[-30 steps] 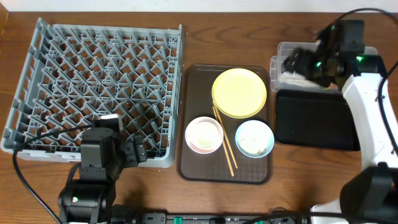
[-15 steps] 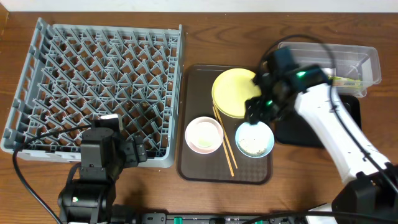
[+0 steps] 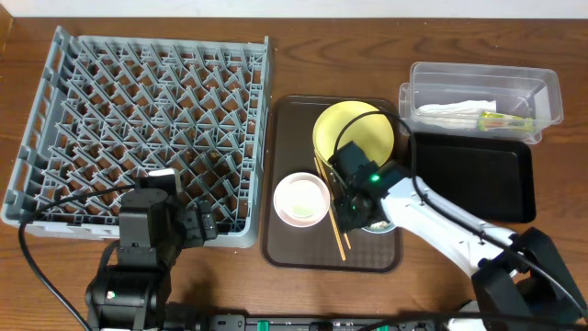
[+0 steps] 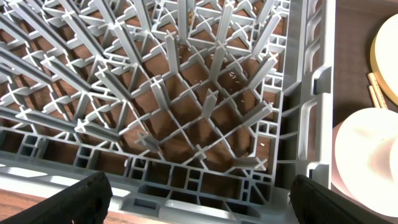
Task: Sort waste into correct bins and load items into the dishwasher
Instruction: 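Grasp the rim of the light-blue rice bowl with the right gripper, then tip the blue bowl over the black tray to dump the rice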
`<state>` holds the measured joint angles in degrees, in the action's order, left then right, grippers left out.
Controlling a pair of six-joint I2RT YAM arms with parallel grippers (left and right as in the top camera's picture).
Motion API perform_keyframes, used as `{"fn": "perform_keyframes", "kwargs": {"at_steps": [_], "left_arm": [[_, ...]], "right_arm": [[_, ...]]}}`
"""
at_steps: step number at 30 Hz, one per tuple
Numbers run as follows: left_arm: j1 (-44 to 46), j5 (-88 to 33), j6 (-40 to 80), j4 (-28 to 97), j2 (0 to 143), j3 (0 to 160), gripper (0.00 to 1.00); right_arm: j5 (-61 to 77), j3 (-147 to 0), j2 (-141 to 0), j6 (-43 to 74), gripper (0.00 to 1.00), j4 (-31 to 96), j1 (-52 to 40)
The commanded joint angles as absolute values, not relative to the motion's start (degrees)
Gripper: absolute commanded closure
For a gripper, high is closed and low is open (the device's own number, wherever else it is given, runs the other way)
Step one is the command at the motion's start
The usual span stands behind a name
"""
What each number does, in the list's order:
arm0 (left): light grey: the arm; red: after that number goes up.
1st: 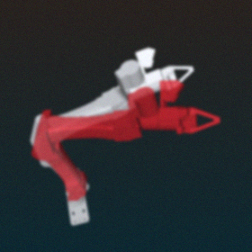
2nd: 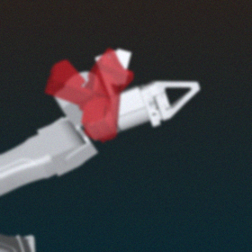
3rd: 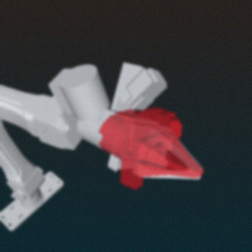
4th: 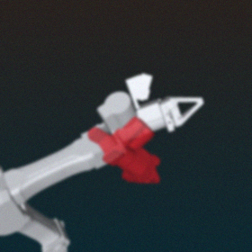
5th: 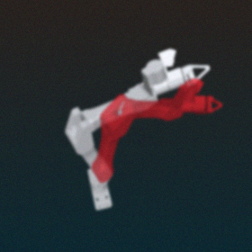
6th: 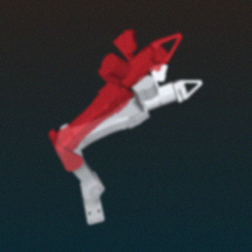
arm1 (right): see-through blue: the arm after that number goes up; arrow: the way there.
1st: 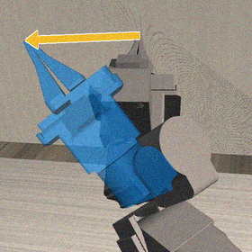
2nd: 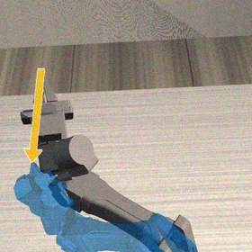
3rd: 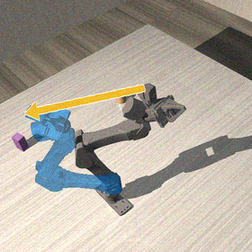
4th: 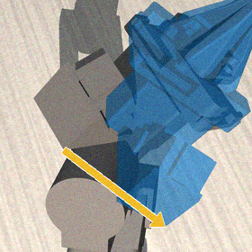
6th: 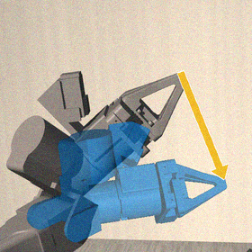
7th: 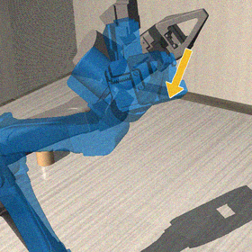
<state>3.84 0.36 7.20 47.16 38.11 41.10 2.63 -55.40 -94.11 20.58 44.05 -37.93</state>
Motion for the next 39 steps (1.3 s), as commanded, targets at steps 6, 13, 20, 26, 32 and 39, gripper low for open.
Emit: {"fn": "perform_keyframes", "kwargs": {"at_steps": [6, 13, 20, 26, 32, 39], "left_arm": [[3.55, 0.45, 6.48, 47.77, 38.06, 42.39, 0.05], [3.55, 0.45, 6.46, 47.75, 38.06, 42.39, 0.05], [3.55, 0.45, 6.46, 47.75, 38.06, 42.39, 0.05], [3.55, 0.45, 6.46, 47.75, 38.06, 42.39, 0.05], [3.55, 0.45, 6.46, 47.72, 38.06, 42.39, 0.05], [3.55, 0.45, 6.46, 47.72, 38.06, 42.39, 0.05]], "right_arm": [[-4.71, -54.85, -93.67, 24.82, 0.71, 43.55, -40.77], [-4.71, -54.57, -94.00, 24.82, 0.81, 42.65, -41.89], [-4.73, -54.54, -94.00, 24.82, 0.98, 42.63, -42.30], [-4.69, -54.87, -93.95, 24.82, 0.99, 42.39, -42.30], [-4.67, -60.64, -92.12, 24.60, 0.99, 44.07, -41.98], [-3.07, -65.65, -85.45, 24.60, 0.99, 44.73, -35.24]]}}
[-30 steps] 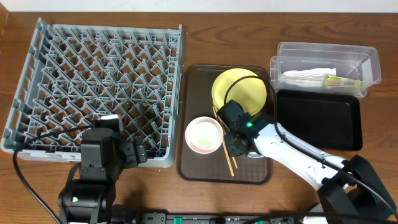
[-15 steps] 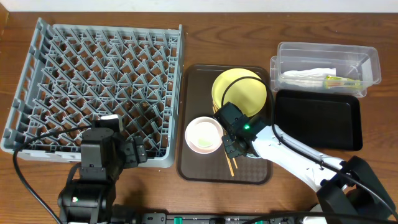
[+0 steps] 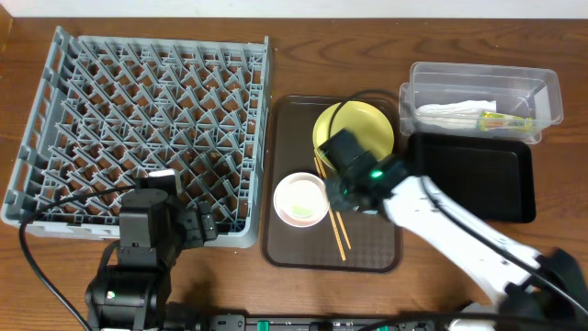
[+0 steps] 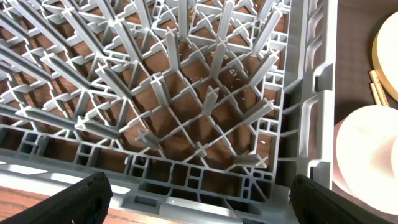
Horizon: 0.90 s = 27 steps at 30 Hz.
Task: Sort waste into correct bins and load items into the dishwasher
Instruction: 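Tip the blue bowl over the black tray to dump the rice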
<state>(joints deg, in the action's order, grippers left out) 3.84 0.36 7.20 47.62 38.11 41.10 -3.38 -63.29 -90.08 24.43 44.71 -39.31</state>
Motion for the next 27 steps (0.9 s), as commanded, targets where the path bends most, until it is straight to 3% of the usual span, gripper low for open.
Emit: {"fn": "perform_keyframes", "kwargs": {"at_steps": [1, 18, 27], "left_arm": [[3.55, 0.45, 6.46, 47.72, 38.06, 42.39, 0.05], [3.55, 0.45, 6.46, 47.72, 38.06, 42.39, 0.05], [3.55, 0.45, 6.46, 47.72, 38.06, 42.39, 0.05]], "right_arm": [[-2.70, -65.67, -84.49, 24.62, 0.99, 44.73, -33.85], [29.23, -62.06, -83.05, 18.37, 0.99, 43.83, -0.40], [49.21, -54.85, -85.62, 16.27, 0.99, 34.17, 12.97]]}}
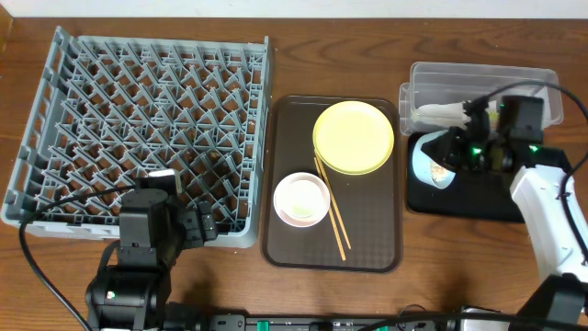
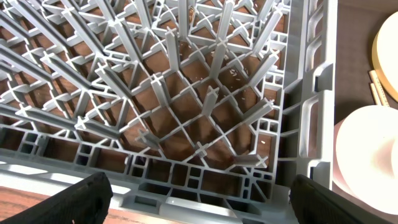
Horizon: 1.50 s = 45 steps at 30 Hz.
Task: Sort waste into correct bins and load items into the dishwasher
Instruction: 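Tip the blue bowl over the black tray to dump the rice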
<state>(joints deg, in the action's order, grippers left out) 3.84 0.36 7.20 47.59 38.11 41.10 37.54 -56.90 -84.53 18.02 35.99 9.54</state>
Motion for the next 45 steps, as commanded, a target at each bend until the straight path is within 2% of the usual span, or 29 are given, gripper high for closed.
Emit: {"fn": "perform_keyframes", "kwargs": {"at_steps": [1, 7, 21, 39, 45], "left_arm": [[3.55, 0.45, 6.46, 47.72, 38.06, 42.39, 0.05], [3.55, 0.45, 6.46, 47.72, 38.06, 42.39, 0.05], [3.55, 0.45, 6.46, 47.70, 38.06, 42.39, 0.05], [3.55, 0.45, 6.46, 47.70, 38.06, 42.39, 0.05], [3.55, 0.45, 6.46, 47.70, 38.06, 42.39, 0.05]], "right_arm": [[51.31, -54.26, -86.08, 16.25, 0.99, 33.15, 14.20], [65.04, -51.99, -90.67, 16.49, 0.99, 27.83, 21.91], [89.38, -51.29, -105.41, 17.43, 0.99, 19.31, 32.16], [89.41, -51.31, -105.82, 25.63, 0.99, 17.82, 47.37], [89.41, -51.31, -105.82, 27.86, 0.99, 16.43, 47.83]]}}
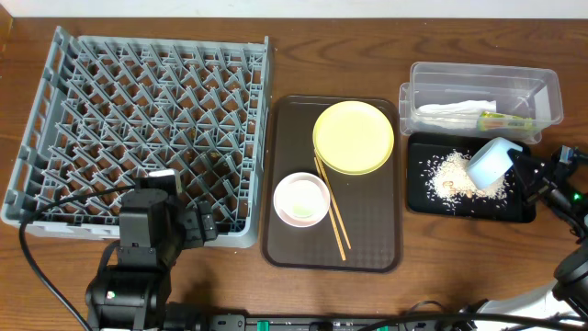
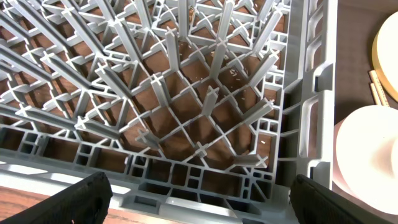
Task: Sort waste into correct bins and load items into the dishwasher
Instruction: 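Tip the blue bowl over the black tray to dump the rice, then place the emptied blue bowl onto the yellow plate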
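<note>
A light blue cup [image 1: 489,164] lies tipped over the right part of the black bin [image 1: 423,204], with my right gripper [image 1: 516,171] shut on it. White rice [image 1: 448,175] is scattered on the bin's floor. The brown tray [image 1: 367,250] carries a yellow plate [image 1: 354,138], a small white bowl [image 1: 302,199] and chopsticks [image 1: 333,219]. The grey dish rack [image 1: 147,119] stands at the left. My left gripper [image 1: 209,223] hangs open at the rack's near right corner [image 2: 292,143], nothing between its fingers [image 2: 81,198].
A clear plastic bin [image 1: 432,75] at the back right holds white tissue [image 1: 455,108] and a green-and-yellow wrapper [image 1: 503,120]. Cables trail along the table's near edge at both sides.
The right gripper has moved with the cup from the black bin's left end to its right part. The cup is now tipped and rice lies spread in the bin. The left arm is unchanged.
My right gripper was down at the cup on the brown tray beside the yellow plate. Then it was above the tray's middle, then held the cup at the black bin's left end. Now rice lies in that bin. The left gripper stayed open at the rack.
</note>
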`<state>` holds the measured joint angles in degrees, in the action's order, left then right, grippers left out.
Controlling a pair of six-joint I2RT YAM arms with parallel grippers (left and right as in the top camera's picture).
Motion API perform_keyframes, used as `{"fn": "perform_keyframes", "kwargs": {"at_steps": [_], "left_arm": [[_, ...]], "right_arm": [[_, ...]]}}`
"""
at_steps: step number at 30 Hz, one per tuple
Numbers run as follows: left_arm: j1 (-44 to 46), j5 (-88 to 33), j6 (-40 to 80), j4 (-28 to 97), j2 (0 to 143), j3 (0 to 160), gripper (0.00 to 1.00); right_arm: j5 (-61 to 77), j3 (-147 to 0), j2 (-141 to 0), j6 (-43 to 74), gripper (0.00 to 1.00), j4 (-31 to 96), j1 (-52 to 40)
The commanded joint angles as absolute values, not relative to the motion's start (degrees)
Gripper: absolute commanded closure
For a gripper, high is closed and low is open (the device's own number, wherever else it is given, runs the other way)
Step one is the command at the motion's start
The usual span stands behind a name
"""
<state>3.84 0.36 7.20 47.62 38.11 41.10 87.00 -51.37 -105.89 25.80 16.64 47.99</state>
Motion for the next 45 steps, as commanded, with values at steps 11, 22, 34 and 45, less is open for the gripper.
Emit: {"fn": "perform_keyframes", "kwargs": {"at_steps": [11, 22, 34, 45], "left_arm": [[3.55, 0.45, 6.46, 47.70, 38.06, 42.39, 0.05], [3.55, 0.45, 6.46, 47.70, 38.06, 42.39, 0.05], [3.55, 0.45, 6.46, 47.68, 38.06, 42.39, 0.05], [3.55, 0.45, 6.46, 47.70, 38.06, 42.39, 0.05]], "right_arm": [[89.38, -51.31, -105.82, 28.84, 0.99, 16.32, 38.48], [85.25, -51.44, -98.13, 32.47, 0.99, 11.70, 29.28], [55.79, -51.68, -78.81, 28.10, 0.99, 9.30, 6.11], [17.63, -53.78, -81.21, 10.04, 0.99, 9.72, -18.02]]}}
